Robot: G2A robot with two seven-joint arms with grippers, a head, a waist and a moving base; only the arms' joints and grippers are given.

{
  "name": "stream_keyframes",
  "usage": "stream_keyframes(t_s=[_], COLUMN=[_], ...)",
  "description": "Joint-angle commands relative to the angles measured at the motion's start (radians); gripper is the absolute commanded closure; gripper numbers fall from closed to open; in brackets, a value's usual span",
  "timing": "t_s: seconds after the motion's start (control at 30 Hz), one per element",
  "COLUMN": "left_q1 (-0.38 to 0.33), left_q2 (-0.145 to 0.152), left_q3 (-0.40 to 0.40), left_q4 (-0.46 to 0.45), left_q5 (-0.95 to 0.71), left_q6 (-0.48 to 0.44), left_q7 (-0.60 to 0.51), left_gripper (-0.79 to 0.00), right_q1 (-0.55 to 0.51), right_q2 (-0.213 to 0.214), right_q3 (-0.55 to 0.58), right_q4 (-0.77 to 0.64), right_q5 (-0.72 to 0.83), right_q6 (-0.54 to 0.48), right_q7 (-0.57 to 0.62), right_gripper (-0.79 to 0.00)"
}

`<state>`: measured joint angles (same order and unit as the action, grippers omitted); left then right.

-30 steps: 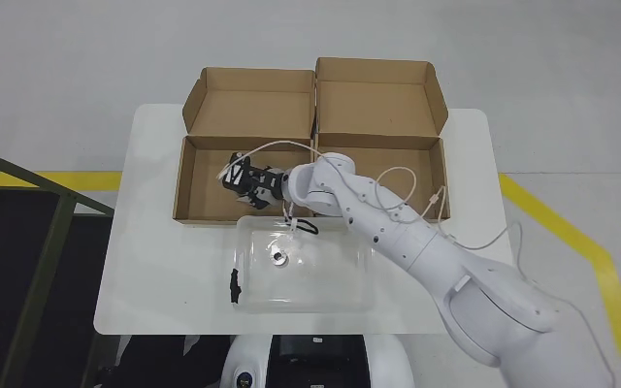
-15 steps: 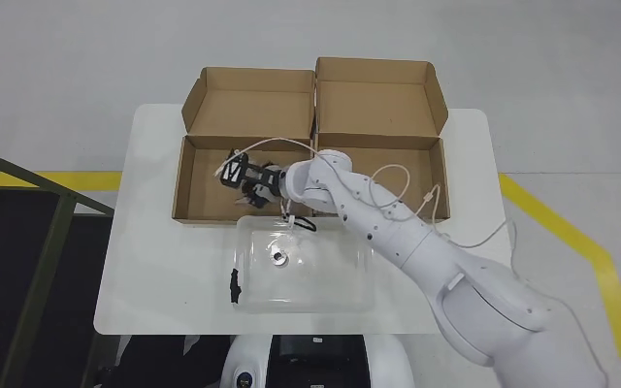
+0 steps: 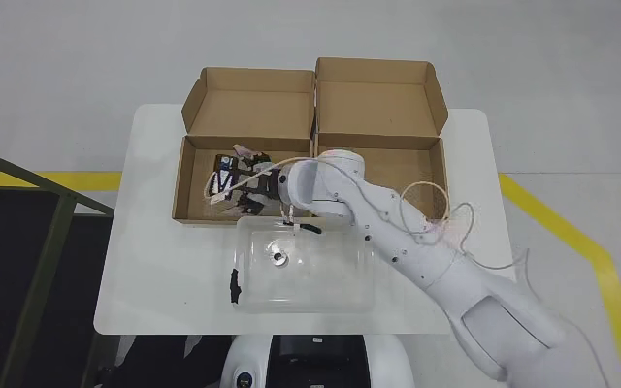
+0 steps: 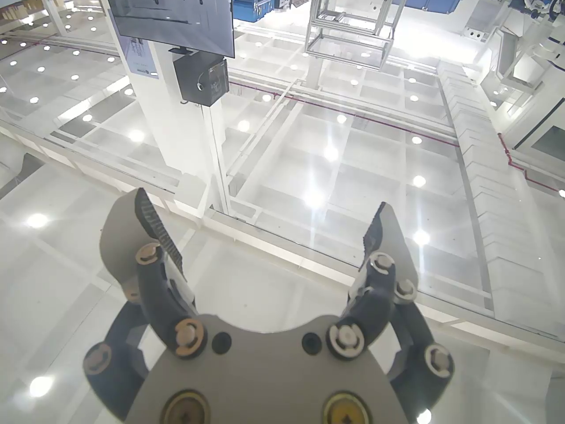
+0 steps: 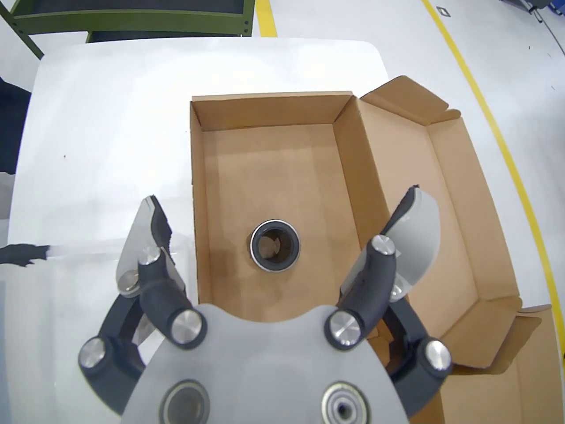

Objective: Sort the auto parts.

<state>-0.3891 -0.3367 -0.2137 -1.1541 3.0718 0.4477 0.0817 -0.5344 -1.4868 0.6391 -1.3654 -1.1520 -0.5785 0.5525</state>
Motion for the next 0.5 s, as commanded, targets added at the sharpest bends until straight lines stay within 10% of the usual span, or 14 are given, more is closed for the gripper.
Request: stream_keyframes(t_s=[0.0,0.47], left_q1=[0.000,0.000], left_q2=[0.000,0.000], left_q3=[0.000,0.000], left_q4=[0.000,0.000], left_q5=[0.000,0.000], left_q6=[0.000,0.000], left_q7=[0.000,0.000], left_gripper=[-0.785,-0.785], right_q1=[-0.062,-0.404], right_q2=[0.024,0.128], right_q3=[0.037,0.173], right_q4=[-0.100,-0.444], right_q5=[-0.018,-0.135], right_q6=[-0.018,-0.180], right_q7=[0.042,0.161], right_gripper=[-0.785,-0.785])
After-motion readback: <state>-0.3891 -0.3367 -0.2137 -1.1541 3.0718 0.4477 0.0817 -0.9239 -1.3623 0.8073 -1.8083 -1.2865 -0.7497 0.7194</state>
